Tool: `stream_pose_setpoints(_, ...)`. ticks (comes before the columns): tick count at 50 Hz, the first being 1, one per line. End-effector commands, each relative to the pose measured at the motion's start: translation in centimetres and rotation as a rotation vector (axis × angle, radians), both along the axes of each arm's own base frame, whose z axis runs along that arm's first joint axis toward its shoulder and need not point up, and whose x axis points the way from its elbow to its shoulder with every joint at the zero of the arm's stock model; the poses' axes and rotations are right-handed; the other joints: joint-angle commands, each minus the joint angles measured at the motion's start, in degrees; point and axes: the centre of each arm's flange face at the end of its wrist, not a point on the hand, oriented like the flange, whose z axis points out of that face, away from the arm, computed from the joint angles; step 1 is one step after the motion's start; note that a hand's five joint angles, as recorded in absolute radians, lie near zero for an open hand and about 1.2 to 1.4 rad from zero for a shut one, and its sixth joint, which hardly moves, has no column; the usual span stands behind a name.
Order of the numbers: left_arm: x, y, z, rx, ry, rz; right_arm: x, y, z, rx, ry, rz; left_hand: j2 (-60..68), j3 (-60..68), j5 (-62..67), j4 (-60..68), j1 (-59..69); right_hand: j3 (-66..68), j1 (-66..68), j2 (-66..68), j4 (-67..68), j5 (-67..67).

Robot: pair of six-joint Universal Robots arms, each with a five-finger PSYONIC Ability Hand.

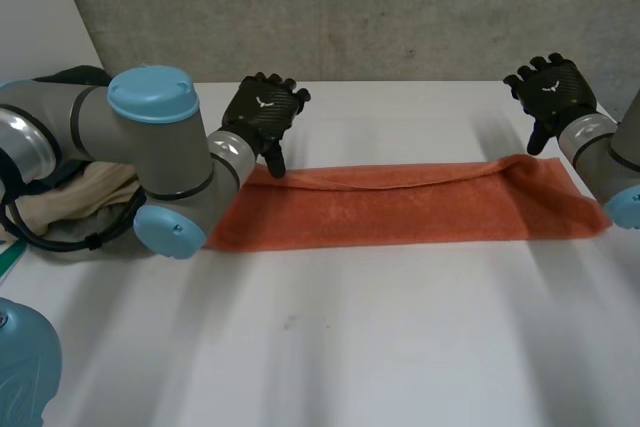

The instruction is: Fold the laundry.

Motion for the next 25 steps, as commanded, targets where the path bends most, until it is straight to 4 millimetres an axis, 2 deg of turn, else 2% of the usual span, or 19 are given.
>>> stream_pose_setpoints(1,0.4,-0.6,0.0,0.002,0.003,-0.001,0.5,0.2,0.3,0.027,-0.045,0.011,-1.8,-1.9,-2.8,-1.7,-2.6,-1.6,-3.6,-2.7,-1.6,-2.4)
stream_pose_setpoints(6,0.6,-0.6,-0.4,0.092,-0.044,-0.063,1.4,0.9,-0.6,0.149,-0.096,0.058,-1.8,-1.9,-2.8,-1.7,-2.6,-1.6,-3.6,-2.7,-1.6,-2.4)
stream_pose_setpoints(10,0.7,-1.4,-1.5,0.179,-0.097,-0.096,2.3,1.0,-2.8,0.272,-0.111,0.094,-1.8,-1.9,-2.8,-1.7,-2.6,-1.6,-3.6,-2.7,-1.6,-2.4)
stream_pose_setpoints(13,0.5,-1.9,-2.3,0.185,-0.138,-0.101,2.7,0.5,-3.9,0.279,-0.101,0.091,-1.8,-1.9,-2.8,-1.7,-2.6,-1.6,-3.6,-2.7,-1.6,-2.4)
stream_pose_setpoints(20,-0.4,-4.0,-4.5,0.017,-0.291,-0.095,3.2,-0.9,-6.3,0.24,-0.077,0.061,-1.8,-1.9,-2.8,-1.7,-2.6,-1.6,-3.6,-2.7,-1.6,-2.4)
stream_pose_setpoints(25,-1.0,-5.1,-5.7,-0.092,-0.329,-0.077,4.1,-1.6,-7.7,0.171,-0.065,0.077,-1.8,-1.9,-2.8,-1.7,-2.6,-1.6,-3.6,-2.7,-1.6,-2.4)
